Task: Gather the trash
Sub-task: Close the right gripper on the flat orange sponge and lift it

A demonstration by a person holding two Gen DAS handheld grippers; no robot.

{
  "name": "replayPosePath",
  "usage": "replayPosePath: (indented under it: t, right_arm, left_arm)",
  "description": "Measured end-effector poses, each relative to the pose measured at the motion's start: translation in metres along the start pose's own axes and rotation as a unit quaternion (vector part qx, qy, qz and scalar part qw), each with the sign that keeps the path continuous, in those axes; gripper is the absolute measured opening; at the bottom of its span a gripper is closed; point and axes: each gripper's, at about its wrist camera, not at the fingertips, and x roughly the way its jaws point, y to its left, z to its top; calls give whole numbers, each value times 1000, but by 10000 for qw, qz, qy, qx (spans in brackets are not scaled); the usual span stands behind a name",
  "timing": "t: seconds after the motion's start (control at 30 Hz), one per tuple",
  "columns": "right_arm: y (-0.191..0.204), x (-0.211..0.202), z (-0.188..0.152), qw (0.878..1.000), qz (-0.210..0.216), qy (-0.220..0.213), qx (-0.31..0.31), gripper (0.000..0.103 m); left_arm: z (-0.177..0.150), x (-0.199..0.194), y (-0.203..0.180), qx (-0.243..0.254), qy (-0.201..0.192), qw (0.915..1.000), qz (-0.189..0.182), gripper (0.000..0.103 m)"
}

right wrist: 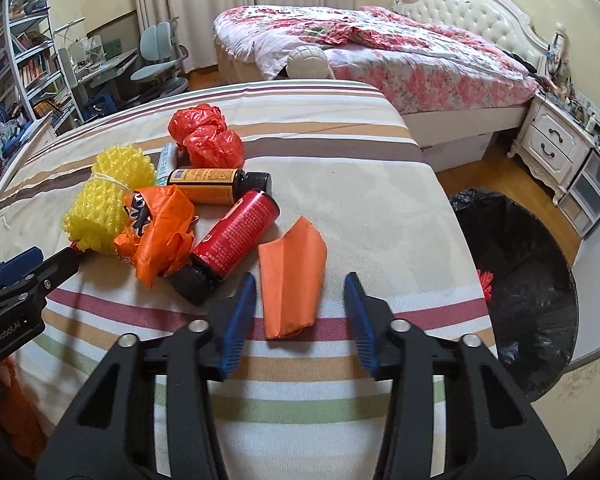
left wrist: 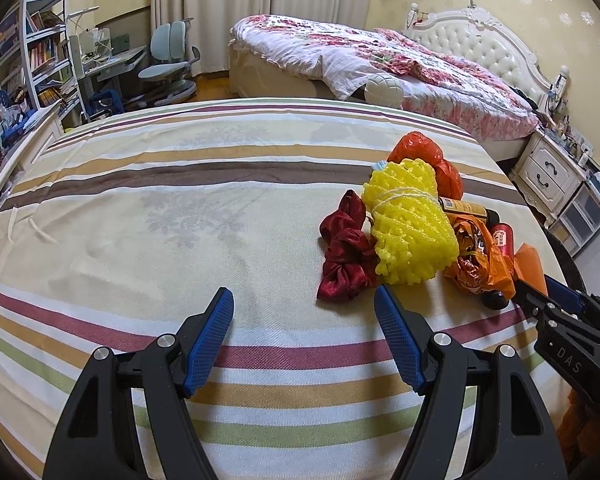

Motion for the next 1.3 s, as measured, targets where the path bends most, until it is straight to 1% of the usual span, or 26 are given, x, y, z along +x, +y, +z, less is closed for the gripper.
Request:
replayPosePath:
  t: [0.07,0.2,0.33,0.57,0.77,0.87,1.03,1.23,1.27,1.3]
  right_arm:
    - [0,2,2,10000,-8,0,-6,29]
    - [-2,3,2,10000,-24,-20,9,29]
    - [-8,4,4,10000,-33,-37,56,29]
    - [-18,0,6,9998,-91,-104,123,29]
    - [-31,-4,6,9996,-106,-167,214,29]
    - [-39,-6,7,9994,-89,-201,279,29]
    - [-46,-10,11,9991,-84,-278,316,29]
    - [-53,-16,21,9986,-49,-408,334,29]
    - [-53,-16,22,9985,-46,-420,335,29]
    - [-54,-16,23,9985,-40,-431,337,29]
  left_arm:
    - [1,2,2,-35,41,10000,-13,71]
    - [1,3,7,-177,81,9998,-68,71]
    - [2,-2,4,-161,49,9998,-89,71]
    - [15,-13,-15,-11,-210,9995,-250,71]
    - [22,-6,-34,110,-170,9993,-324,71]
    - [23,-8,-40,119,-178,9991,-360,71]
    - [27,-9,-48,167,-217,9991,-319,71]
    - [33,2,-50,127,-157,9995,-225,70]
    - [33,3,-51,125,-139,9996,-229,68]
    - [33,5,-51,120,-119,9996,-238,67]
